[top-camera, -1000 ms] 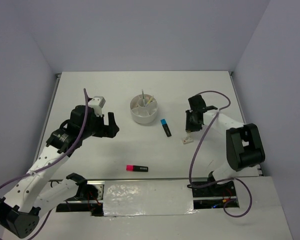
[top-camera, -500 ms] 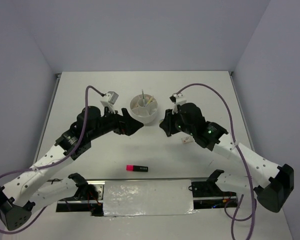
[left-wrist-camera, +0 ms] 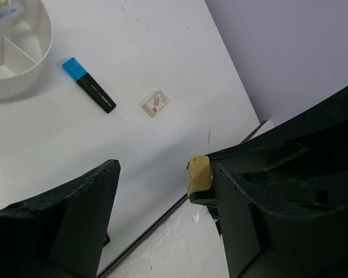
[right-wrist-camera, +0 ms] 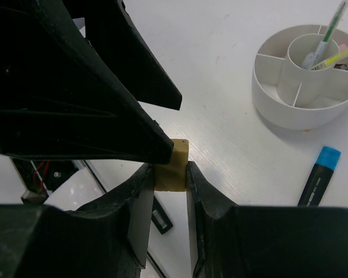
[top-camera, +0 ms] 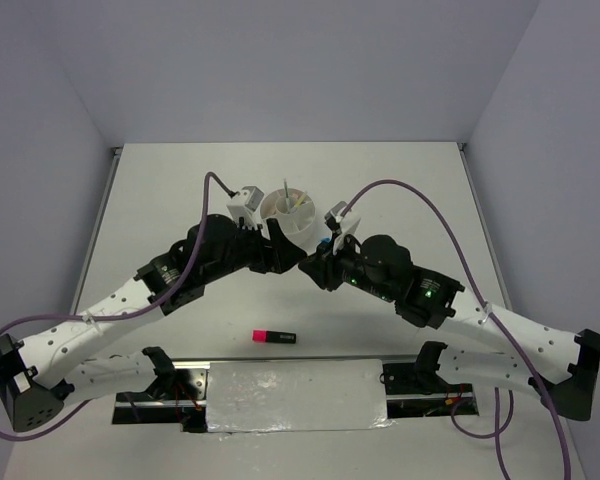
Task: Sort the stationery into containers
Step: Place the stationery in the storage box.
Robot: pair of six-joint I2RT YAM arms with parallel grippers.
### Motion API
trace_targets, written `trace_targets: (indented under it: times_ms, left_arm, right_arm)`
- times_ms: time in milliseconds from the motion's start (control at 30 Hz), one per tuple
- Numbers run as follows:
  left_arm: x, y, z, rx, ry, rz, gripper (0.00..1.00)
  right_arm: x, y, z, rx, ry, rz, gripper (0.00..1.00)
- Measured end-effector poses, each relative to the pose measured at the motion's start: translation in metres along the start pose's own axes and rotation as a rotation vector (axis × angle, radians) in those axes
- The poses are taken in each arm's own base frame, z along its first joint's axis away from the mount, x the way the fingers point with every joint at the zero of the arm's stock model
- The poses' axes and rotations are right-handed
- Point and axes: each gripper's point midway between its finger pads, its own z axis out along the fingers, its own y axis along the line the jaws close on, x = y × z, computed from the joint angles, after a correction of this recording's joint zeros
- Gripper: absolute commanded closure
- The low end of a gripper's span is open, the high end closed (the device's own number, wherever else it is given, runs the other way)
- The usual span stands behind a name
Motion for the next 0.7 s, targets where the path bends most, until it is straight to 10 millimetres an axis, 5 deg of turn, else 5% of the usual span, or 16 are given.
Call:
trace_targets:
  times_ms: [267,567,700]
  left_arm:
    - [0.005,-0.001,0.0,-0.008,0.012,-0.016,0.44]
    - [0.008,-0.004,0.004,0.004,0.02,-0.011,0.47]
    - [0.011,-0.005,0.007,0.007,0.03,-0.009,0.67]
  right_arm:
    - [0.003,-0.004,0.006,0.032,0.005,-0.034,0.82]
    - [0.003,-0.001,0.008,0.021,0.004,-0.051,0.81]
    - [0.008,0.0,0.012,0.014,0.021,-0.065,0.81]
